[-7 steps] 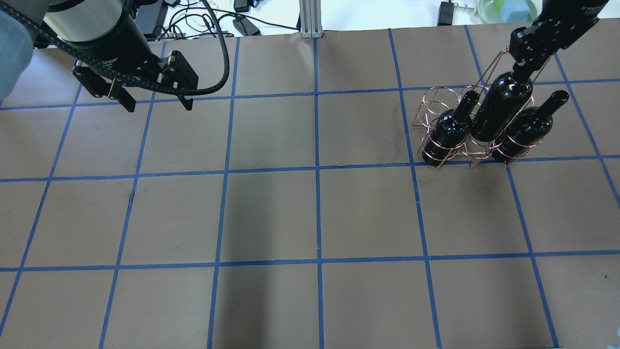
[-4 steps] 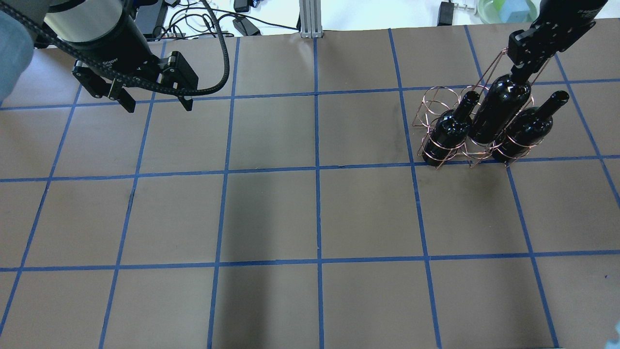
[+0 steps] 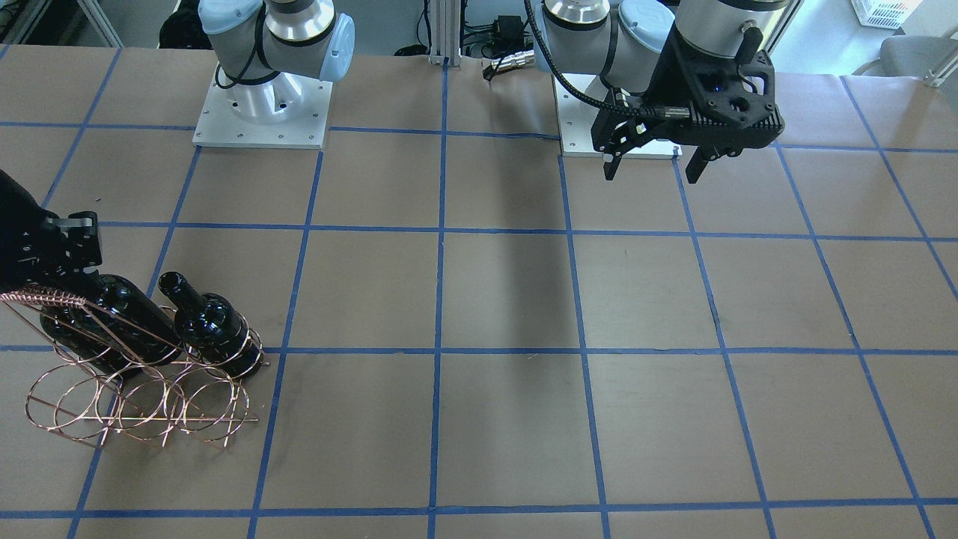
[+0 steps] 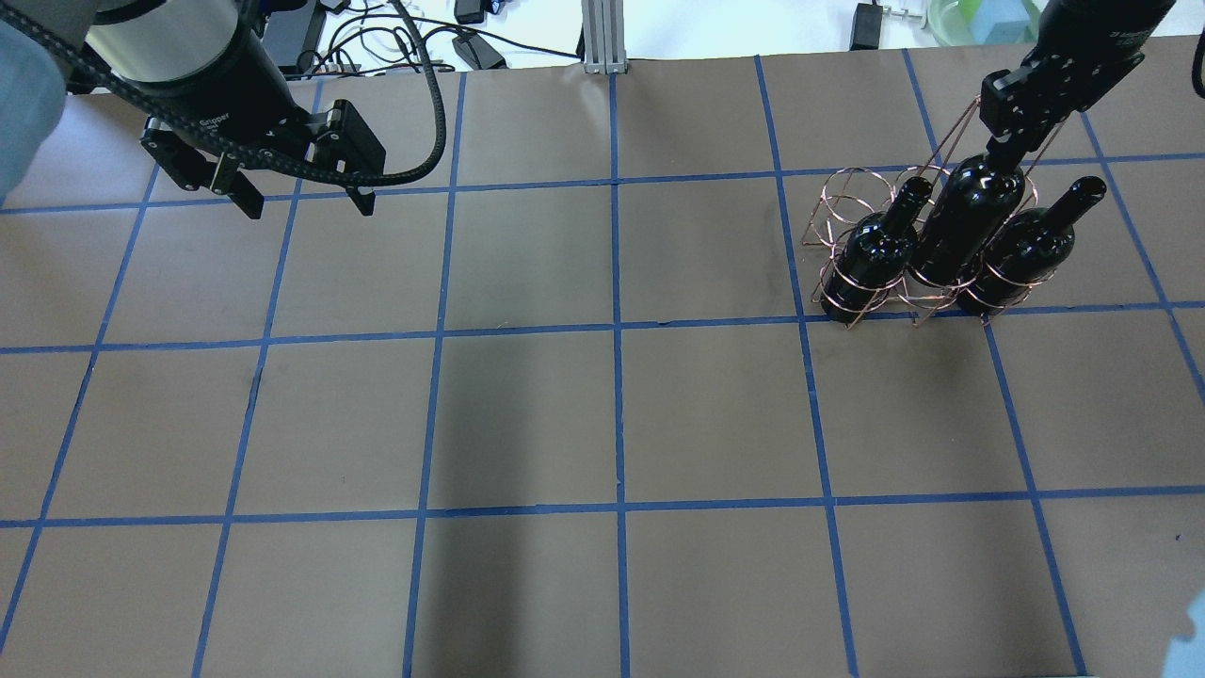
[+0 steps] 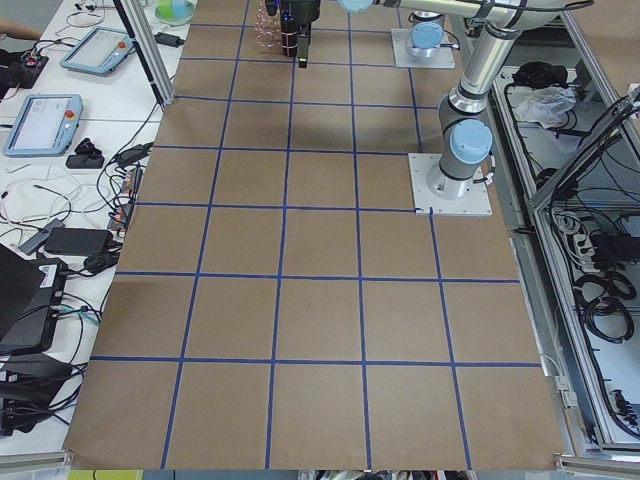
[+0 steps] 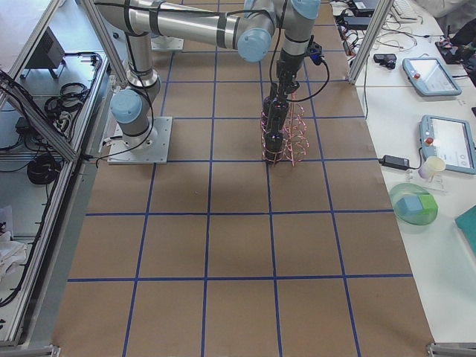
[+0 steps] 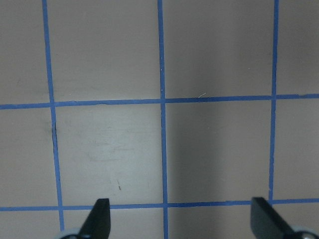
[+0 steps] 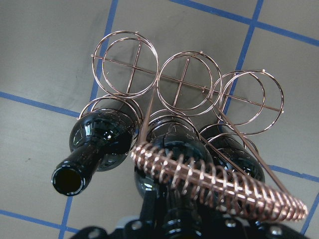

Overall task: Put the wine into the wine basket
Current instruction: 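Tilt and lower the bottle into the empty rack slot with the right gripper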

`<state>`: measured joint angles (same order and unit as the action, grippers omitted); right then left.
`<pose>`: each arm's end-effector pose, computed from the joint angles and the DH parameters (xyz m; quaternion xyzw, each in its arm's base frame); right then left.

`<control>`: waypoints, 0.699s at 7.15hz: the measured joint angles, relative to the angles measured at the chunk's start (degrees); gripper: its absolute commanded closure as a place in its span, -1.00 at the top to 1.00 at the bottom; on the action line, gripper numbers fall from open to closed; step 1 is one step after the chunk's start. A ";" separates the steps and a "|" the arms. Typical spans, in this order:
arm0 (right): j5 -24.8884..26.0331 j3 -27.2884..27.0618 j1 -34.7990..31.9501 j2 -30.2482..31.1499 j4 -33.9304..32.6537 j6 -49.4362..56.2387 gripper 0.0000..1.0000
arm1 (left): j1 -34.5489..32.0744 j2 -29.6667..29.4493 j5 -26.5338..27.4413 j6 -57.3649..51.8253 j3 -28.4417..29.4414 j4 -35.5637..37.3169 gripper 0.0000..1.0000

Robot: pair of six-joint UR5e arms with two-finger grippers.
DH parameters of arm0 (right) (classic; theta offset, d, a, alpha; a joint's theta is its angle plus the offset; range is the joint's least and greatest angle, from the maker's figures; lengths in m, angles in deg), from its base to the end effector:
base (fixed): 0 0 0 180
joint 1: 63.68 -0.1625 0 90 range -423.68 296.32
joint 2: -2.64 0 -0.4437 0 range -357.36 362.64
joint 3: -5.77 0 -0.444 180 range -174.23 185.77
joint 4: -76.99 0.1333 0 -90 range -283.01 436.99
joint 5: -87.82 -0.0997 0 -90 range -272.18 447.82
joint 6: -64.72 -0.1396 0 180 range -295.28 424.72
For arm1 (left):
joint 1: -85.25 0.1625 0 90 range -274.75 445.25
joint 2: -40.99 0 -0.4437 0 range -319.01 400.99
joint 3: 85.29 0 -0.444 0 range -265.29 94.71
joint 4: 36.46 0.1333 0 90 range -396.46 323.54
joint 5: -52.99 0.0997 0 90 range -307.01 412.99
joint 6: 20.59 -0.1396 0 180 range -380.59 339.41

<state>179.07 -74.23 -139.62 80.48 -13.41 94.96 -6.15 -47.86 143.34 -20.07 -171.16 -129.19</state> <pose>-0.0273 -0.6452 0.4369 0.1409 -0.9898 -0.0183 0.0043 -0.1456 -0.5356 0.5119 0.0076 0.9997 -0.0223 0.0027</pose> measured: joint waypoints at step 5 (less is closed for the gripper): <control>0.35 -2.04 0.00 -1.07 -2.76 0.73 -1.00 | 0.00 0.00 -0.05 0.00 0.00 0.00 1.00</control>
<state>179.42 -76.27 -139.62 79.41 -16.17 95.70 -6.15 -47.86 143.29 -20.07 -171.16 -129.19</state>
